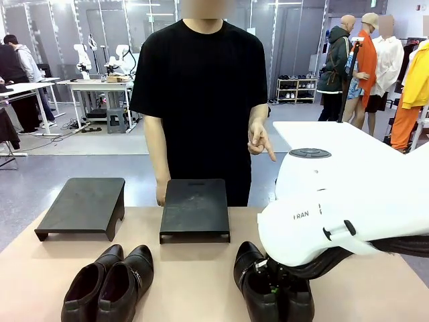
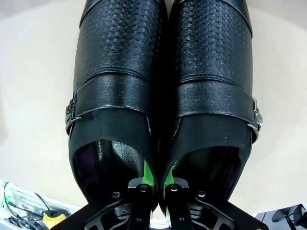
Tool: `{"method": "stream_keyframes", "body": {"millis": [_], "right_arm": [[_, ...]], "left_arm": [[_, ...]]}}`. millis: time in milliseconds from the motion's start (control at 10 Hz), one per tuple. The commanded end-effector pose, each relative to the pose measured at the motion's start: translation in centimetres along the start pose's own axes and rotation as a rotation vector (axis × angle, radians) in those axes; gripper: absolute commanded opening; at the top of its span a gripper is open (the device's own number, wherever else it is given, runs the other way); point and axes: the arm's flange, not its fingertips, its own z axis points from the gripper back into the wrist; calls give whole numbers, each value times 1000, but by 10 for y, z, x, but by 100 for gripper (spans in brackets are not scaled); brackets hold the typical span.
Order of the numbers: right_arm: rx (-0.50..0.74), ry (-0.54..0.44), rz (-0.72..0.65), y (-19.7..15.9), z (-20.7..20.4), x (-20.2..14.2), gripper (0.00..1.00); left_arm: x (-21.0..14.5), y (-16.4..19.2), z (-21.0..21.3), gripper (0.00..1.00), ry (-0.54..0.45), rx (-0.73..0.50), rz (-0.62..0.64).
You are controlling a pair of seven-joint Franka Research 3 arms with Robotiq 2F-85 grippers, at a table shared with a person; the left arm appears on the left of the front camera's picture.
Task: Place the shoes on the stand as instructed by the person.
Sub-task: Pick up one pair of Shoes and place it on the Shoes Stand indicated by the person.
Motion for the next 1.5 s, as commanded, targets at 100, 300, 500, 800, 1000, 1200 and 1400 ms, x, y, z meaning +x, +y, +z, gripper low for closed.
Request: {"method": "stream_keyframes", "body": {"millis": [100,300,500,800,1000,1200,1400], "right_arm": [[-53,-135,-9,-12,63,-11,0],[-57,-179,-1,-41,119,-16,0],[-53,-202,11,-71,150,-12,0],[30,-154,3,-101,161,-3,0],[45,-182,-26,-106,156,-5,0],[-2,-164,-18,-106,153,-7,0],[-2,-164,-18,-106,153,-7,0]], "left_arm": [[-2,1,3,100,15,-8,-22],[-2,1,3,100,15,-8,-22],[-2,1,3,100,15,-8,-22],[-2,1,3,100,15,-8,-22],[-2,1,3,100,15,-8,-22],[-2,1,3,100,15,-8,-22],[-2,1,3,100,15,-8,-22]]}}
